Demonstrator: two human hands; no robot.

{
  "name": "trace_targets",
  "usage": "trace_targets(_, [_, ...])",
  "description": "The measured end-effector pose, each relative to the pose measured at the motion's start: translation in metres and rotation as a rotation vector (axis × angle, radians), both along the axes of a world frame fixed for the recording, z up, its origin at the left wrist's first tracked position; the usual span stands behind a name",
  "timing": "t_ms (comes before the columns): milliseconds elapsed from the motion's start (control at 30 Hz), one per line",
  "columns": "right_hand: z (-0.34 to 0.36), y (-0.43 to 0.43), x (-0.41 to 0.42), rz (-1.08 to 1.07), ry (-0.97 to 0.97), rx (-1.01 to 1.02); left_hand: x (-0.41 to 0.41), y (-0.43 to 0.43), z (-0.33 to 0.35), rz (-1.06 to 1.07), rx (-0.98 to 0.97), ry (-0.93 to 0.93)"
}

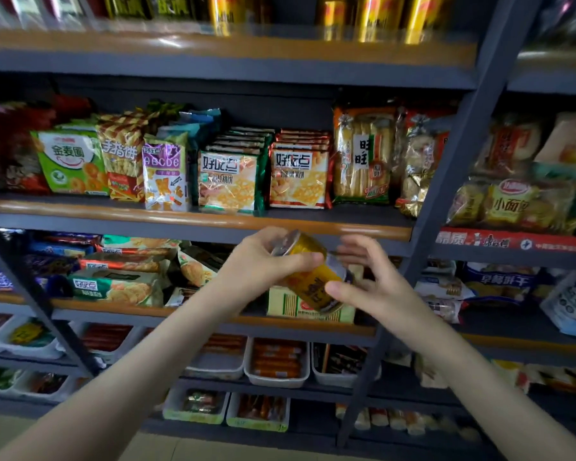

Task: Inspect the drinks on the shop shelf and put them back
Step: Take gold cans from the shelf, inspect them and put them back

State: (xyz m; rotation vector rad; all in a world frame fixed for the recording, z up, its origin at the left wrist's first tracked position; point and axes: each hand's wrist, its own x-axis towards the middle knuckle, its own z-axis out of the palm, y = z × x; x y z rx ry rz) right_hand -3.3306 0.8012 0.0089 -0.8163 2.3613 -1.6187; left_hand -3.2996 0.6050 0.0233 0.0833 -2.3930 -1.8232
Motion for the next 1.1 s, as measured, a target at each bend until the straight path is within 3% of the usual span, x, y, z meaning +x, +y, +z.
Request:
trace_targets(67, [0.023, -0.007, -0.008, 0.031, 0.228, 0.171, -0.005, 0.001, 0.025, 0.074, -0.276, -0.006])
trace_targets(133, [0.043, -0.020, -0.016, 0.030, 0.444, 0.289, -0.010, 0.003, 0.052, 0.153, -0.430, 0.050])
trace_targets(233, [0.073, -0.041, -0.030, 0.000, 0.675, 0.280, -0.020, 0.001, 0.093, 0.276, -0.672, 0.198])
trace_targets(300, [0.095, -0.052, -0.043, -0.006, 0.771, 0.213, -0.030, -0.011, 0.116, 0.309, -0.695, 0.325])
trace_targets(467, [0.163, -0.070, -0.082, -0.081, 0.740, -0.169, -0.049, -0.052, 0.168, 0.145, -0.465, 0.643])
trace_targets(567, [0.201, -0.078, -0.102, -0.183, 0.768, -0.333, -0.065, -0.084, 0.181, 0.147, -0.624, 0.816])
trace_targets(667, [0.234, -0.083, -0.119, -0.258, 0.752, -0.411, -0.089, -0.117, 0.189, 0.276, -0.828, 0.998])
trace_targets(767, [0.254, -0.088, -0.138, -0.384, 0.773, -0.263, -0.115, -0.137, 0.194, 0.373, -1.016, 1.106])
trace_targets(867, [0.257, -0.097, -0.156, -0.473, 0.805, -0.060, -0.135, -0.146, 0.196, 0.387, -1.157, 1.072])
trace_targets(1100, [0.263, -0.108, -0.174, -0.569, 0.813, 0.266, -0.168, -0.152, 0.199, 0.378, -1.278, 1.022])
